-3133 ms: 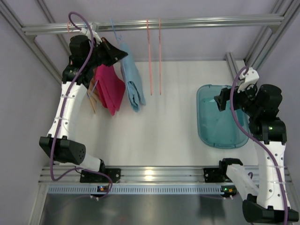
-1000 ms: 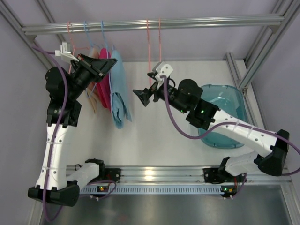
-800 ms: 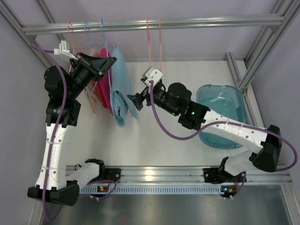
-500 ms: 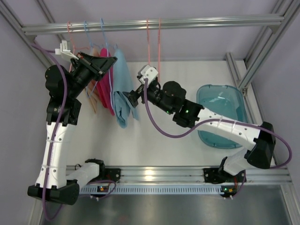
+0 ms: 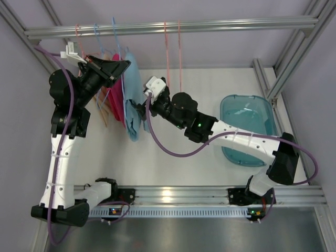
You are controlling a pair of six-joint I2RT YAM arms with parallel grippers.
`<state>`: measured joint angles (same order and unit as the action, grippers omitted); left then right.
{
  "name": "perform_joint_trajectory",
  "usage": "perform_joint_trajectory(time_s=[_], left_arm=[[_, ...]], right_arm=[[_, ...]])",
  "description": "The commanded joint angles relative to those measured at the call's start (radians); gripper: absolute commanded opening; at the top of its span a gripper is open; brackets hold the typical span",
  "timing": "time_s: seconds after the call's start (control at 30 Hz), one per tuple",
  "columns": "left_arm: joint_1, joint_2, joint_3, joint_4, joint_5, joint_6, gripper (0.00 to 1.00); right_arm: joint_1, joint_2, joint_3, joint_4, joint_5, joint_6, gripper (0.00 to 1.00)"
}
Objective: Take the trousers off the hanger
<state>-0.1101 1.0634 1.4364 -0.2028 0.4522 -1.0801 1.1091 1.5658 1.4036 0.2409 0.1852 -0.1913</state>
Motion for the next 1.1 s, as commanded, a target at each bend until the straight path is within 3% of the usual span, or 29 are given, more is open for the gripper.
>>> perform_joint_trajectory(time_s=[0.0,0.33,0.5,0.67,0.87,0.9,0.97,1.0,1.07], left_arm=[[0.004,-0.034,0.088,0.218,-0.001,-0.004,0.0],[0.004,-0.039,0.093,0.218,0.008,-0.015,0.0],[0.004,-0.033,0.096,0.218,-0.001,-0.029,0.0],[0.004,-0.022,0.108,0.226,-0.014,-0.038,0.0],[0.004,-0.017,0.116,0.224,0.002,-0.044,0.0],[0.004,-0.019,0.111,0.224,0.003,-0.043,0.0],[0.004,-0.022,0.104,0.224,0.006,-0.044,0.0],[0.004,-0.028,0.101,0.224,0.008,-0.043,0.0],[0.004,-0.029,0.09,0.223,0.008,-0.041,0.0]], right_arm=[[0.014,0.019,0.06,0.064,0.057,-0.036,0.88],[0.001,0.085,0.098,0.144,0.158,-0.079,0.82],[0.003,0.117,0.132,0.135,0.097,-0.036,0.99],[0.018,0.128,0.113,0.129,-0.024,-0.034,0.99],[-0.006,0.184,0.138,0.118,0.059,-0.053,0.99],[-0.035,0.186,0.146,0.12,0.059,-0.042,0.98],[-0.061,0.18,0.153,0.117,0.06,-0.022,0.85],[-0.08,0.166,0.155,0.115,0.063,-0.017,0.69],[-0.087,0.152,0.155,0.11,0.054,-0.008,0.52]])
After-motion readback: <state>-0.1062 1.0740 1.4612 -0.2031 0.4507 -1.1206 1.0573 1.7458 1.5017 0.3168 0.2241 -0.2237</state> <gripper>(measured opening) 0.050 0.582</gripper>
